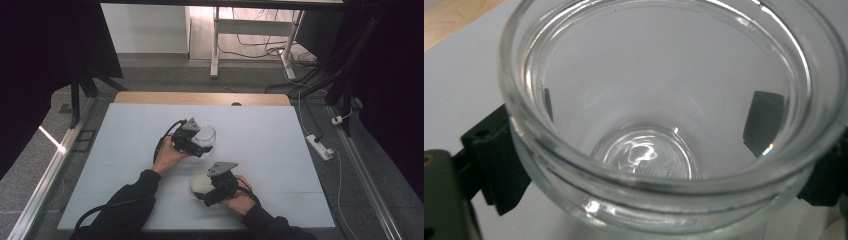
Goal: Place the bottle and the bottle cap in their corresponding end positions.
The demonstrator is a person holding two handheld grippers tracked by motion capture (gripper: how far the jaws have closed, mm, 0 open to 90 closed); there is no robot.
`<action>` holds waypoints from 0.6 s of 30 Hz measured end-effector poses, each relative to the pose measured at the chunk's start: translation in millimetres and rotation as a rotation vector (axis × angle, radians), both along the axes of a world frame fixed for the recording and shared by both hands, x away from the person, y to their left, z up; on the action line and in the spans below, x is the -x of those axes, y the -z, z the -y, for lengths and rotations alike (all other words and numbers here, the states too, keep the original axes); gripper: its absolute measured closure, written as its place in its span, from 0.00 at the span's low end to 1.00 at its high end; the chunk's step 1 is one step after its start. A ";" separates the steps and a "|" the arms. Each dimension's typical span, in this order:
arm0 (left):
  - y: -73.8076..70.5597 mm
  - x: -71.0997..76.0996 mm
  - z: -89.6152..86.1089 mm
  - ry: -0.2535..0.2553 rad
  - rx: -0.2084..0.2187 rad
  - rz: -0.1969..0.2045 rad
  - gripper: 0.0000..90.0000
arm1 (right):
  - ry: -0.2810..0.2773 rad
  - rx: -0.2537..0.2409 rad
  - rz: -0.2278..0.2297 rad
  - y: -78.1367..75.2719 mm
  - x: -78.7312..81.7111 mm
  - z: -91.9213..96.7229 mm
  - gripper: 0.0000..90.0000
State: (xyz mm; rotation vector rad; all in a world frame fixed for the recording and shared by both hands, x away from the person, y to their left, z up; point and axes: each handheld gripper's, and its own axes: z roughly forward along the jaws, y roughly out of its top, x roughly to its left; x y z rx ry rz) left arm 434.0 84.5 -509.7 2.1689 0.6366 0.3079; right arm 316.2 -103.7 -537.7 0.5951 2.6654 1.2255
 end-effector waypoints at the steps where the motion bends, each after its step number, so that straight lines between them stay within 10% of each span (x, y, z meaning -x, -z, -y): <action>1: -0.6 0.4 -0.7 -0.002 0.005 -0.002 0.03 | -0.003 -0.002 0.002 -0.2 0.1 0.1 0.02; 18: -12.2 17.1 -23.7 -0.022 0.058 -0.031 0.00 | -0.016 -0.068 0.015 -17.1 2.1 12.4 0.00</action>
